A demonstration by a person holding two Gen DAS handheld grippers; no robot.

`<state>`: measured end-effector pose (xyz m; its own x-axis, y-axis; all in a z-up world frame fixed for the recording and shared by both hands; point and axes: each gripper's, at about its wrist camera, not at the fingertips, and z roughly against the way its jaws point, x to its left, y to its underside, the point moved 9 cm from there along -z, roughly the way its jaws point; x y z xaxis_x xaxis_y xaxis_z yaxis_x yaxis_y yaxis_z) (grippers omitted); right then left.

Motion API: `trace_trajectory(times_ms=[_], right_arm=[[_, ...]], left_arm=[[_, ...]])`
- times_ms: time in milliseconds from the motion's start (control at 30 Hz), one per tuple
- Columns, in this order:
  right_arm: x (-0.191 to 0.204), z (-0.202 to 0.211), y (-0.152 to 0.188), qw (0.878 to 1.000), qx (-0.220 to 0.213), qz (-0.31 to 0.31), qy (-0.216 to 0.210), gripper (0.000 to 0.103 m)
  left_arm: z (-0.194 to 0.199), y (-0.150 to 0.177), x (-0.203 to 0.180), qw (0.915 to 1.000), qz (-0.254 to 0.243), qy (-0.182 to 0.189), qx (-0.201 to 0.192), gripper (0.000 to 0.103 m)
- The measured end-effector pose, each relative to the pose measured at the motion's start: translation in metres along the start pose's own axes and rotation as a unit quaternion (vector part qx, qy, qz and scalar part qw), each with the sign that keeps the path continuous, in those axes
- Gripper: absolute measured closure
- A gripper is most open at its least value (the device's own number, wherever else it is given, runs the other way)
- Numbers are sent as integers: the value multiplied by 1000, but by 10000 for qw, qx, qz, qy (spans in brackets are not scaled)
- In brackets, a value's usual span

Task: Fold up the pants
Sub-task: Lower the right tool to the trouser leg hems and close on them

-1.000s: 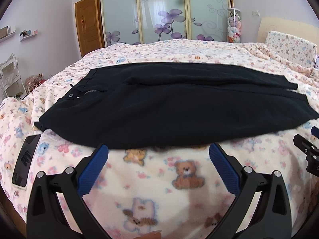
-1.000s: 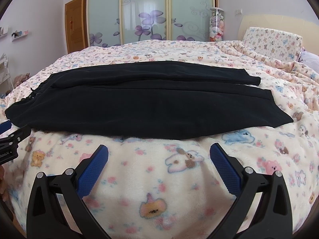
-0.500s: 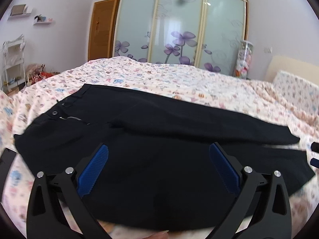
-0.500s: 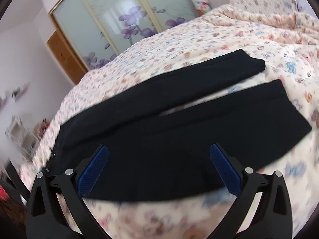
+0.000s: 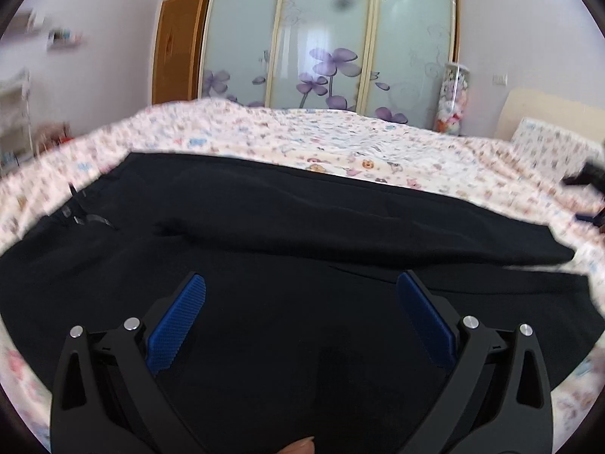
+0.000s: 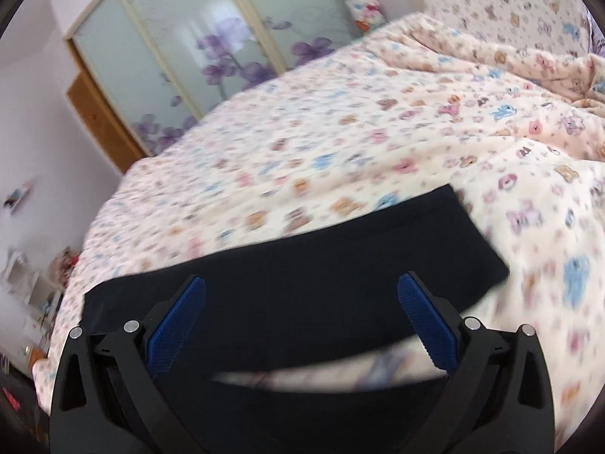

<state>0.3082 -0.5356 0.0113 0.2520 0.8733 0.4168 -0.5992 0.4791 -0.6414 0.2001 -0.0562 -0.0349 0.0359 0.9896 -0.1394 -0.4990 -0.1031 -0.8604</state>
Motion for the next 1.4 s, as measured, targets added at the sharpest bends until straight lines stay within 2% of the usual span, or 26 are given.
trace_trajectory(times_ms=[67, 133, 200, 333, 433, 500, 633, 733, 833, 967, 1033, 1067, 1233, 1400], right_arm=[[-19, -21, -17, 9996, -55, -170, 215, 2], [-32, -36, -29, 9989, -165, -313, 305, 10], [-42, -47, -40, 9977, -292, -333, 504, 12], [-63, -58, -57, 9926, -485, -102, 1112, 15], [-83, -63, -65, 9894, -593, -235, 1304, 16], [-94, -68, -67, 9877, -596, -291, 1418, 21], [-109, -89, -58, 9874, -337, -401, 1491, 36], [-119, -96, -49, 9845, -257, -429, 1683, 39], [-125, -100, -42, 9845, -186, -531, 1662, 45], [-131, -98, -38, 9835, -132, -544, 1720, 66], [-132, -94, -38, 9853, -154, -622, 1585, 79], [-132, -93, -38, 9859, -152, -622, 1545, 81], [-120, -76, -40, 9885, -372, -494, 1378, 88], [-107, -42, -44, 9920, -727, -618, 827, 90]], left_arm=[[-7, 3, 8, 9994, 266, 181, 158, 2], [-11, 5, 12, 9980, 468, 328, 272, 2], [-13, 8, 15, 9966, 611, 445, 334, 2], [-10, 7, 14, 9966, 604, 498, 254, 2], [-5, 6, 12, 9970, 565, 511, 155, 2], [-4, 5, 9, 9969, 547, 552, 146, 2], [-4, 7, 5, 9964, 565, 601, 219, 2], [-6, 9, 7, 9956, 630, 629, 278, 2], [-8, 10, 10, 9954, 647, 639, 303, 2], [-8, 10, 7, 9955, 630, 632, 316, 2], [-9, 11, 8, 9953, 642, 634, 342, 2], [-9, 11, 9, 9952, 653, 643, 355, 2], [-14, 12, 10, 9944, 688, 682, 434, 2], [-13, 13, 9, 9934, 726, 790, 407, 2]])
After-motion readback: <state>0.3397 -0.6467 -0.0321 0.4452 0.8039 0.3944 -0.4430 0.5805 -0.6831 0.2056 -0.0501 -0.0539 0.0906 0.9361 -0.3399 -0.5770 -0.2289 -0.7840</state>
